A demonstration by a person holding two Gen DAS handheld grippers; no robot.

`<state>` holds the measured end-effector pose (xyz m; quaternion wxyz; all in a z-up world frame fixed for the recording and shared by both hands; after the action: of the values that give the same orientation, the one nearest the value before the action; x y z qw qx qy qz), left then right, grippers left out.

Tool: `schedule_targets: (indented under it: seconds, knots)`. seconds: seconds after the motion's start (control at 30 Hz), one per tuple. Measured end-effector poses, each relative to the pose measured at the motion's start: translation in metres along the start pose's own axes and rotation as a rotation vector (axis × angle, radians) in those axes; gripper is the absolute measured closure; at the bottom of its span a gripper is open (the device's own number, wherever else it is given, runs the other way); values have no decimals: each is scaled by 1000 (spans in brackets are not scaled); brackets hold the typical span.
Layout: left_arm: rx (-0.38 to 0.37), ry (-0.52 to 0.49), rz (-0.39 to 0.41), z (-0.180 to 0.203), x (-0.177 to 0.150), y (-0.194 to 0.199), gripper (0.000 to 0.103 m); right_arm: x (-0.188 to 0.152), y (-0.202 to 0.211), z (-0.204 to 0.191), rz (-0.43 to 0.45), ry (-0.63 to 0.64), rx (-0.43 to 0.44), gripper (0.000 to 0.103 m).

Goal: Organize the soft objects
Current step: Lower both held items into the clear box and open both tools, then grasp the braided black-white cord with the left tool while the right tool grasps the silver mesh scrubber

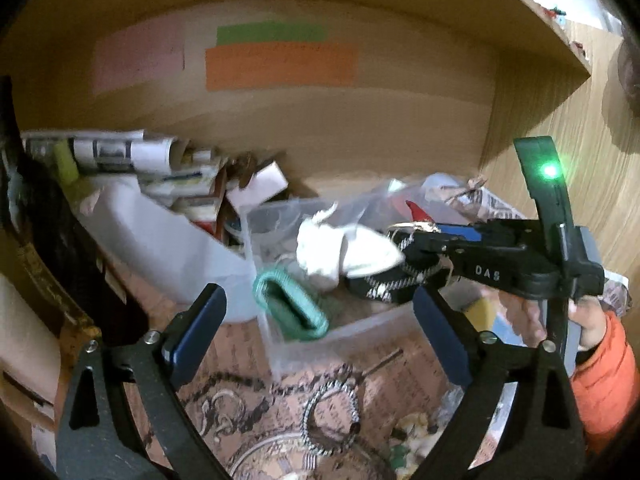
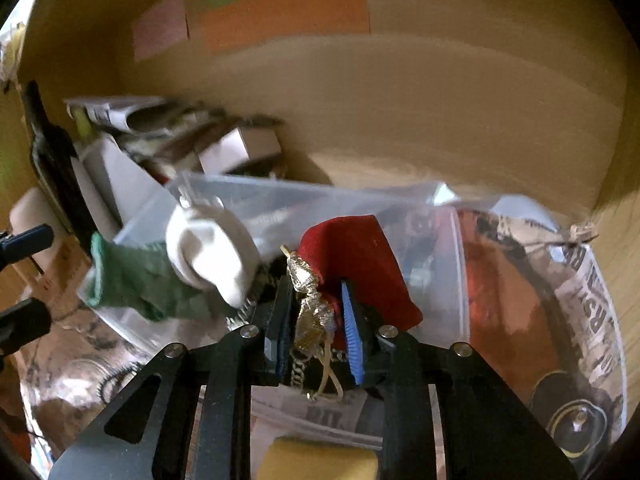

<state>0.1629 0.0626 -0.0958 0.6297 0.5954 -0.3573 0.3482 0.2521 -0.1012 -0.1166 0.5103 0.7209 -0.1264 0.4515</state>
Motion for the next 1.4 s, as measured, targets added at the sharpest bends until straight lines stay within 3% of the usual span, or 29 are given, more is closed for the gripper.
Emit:
schedule_targets:
  seconds: [0.13, 0.3, 0.67, 0.9, 1.13, 1.33, 1.4]
  knots:
    - [1, 15, -54, -8, -18, -5, 7, -7, 1, -2, -28, 10, 6, 69]
    - [-2, 12, -110, -11, -37, -12, 7, -10, 18, -5, -17, 22, 5, 44]
    - [-32, -10, -249, -6, -81, -24, 7, -22, 78, -25, 79, 69, 21, 21]
    - [-41, -29, -319, 1, -102, -30, 7, -58, 84, -35, 25, 53, 51, 20]
    - [-25, -23, -310, -1, -109, -36, 8, -99, 78, -36, -84, 3, 84, 20]
    - [-40, -34, -293, 2, -107, -37, 28, -122, 66, -41, -154, 20, 80, 21]
    - [-49, -45, -286, 6, -107, -37, 36, -122, 67, -43, -148, 24, 83, 34]
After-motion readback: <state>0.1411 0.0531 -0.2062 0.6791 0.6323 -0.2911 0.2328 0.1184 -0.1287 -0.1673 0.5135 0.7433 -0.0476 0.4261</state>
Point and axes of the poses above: each gripper's, at about its wrist camera, not at the fingertips, and y roughly against the way its jaws point, z to its right, x to its top, the point moved 4 cm from there along -y, roughly the way its jaws point, and after that the axes turned 5 degrees about z, right-handed, at the moved point
